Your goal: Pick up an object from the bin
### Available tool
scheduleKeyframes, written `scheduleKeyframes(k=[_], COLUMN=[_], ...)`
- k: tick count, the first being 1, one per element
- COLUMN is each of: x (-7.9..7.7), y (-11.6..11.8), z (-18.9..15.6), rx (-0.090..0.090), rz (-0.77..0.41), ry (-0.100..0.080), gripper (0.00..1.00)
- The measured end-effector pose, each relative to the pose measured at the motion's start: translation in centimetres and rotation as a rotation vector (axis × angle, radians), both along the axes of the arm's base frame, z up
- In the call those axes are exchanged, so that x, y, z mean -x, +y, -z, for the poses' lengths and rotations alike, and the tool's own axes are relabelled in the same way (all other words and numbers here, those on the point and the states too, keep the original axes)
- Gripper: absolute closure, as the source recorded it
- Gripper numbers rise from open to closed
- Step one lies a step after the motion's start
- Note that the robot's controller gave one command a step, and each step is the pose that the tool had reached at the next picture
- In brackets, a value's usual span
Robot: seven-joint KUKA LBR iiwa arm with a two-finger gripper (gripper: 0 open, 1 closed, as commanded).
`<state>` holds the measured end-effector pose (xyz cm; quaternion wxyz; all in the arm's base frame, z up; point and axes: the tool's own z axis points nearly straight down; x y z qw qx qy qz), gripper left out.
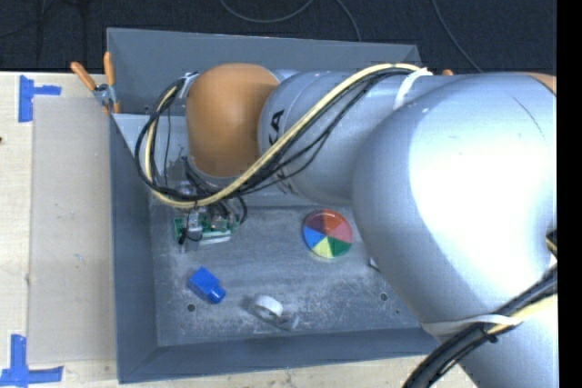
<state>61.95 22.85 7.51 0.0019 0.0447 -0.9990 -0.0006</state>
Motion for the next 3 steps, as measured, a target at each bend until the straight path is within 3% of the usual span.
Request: scheduleKeyframes(k=[3], x=[0.2], y=[-0.1], z=[-3.3], rx=[0.002], rz=[0.001], ry=[0.006], gripper=[1.0])
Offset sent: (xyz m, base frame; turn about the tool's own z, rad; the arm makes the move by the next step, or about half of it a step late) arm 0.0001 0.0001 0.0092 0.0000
